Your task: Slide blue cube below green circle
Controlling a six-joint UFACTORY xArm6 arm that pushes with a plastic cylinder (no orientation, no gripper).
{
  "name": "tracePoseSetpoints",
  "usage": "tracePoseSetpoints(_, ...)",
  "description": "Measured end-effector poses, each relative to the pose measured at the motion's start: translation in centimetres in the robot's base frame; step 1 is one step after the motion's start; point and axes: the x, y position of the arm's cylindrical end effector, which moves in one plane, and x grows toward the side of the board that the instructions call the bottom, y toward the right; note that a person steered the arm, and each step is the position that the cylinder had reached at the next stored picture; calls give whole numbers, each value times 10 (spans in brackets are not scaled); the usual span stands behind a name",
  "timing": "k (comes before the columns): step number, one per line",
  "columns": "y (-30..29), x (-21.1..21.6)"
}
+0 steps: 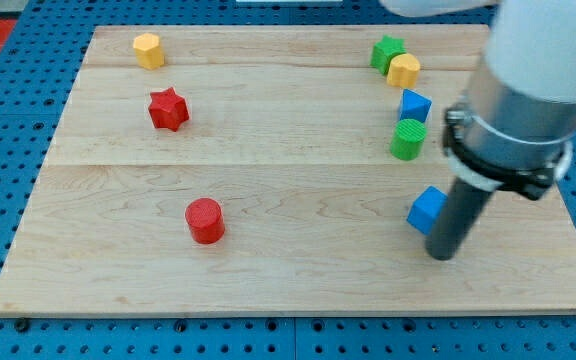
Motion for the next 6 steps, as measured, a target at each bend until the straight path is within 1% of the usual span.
tracePoseSetpoints(2, -7, -62)
tracePoseSetpoints(3, 14, -29)
tracePoseSetpoints(4, 71, -37)
tracePoseSetpoints(5, 39, -68)
tracePoseSetpoints(6, 17, -63)
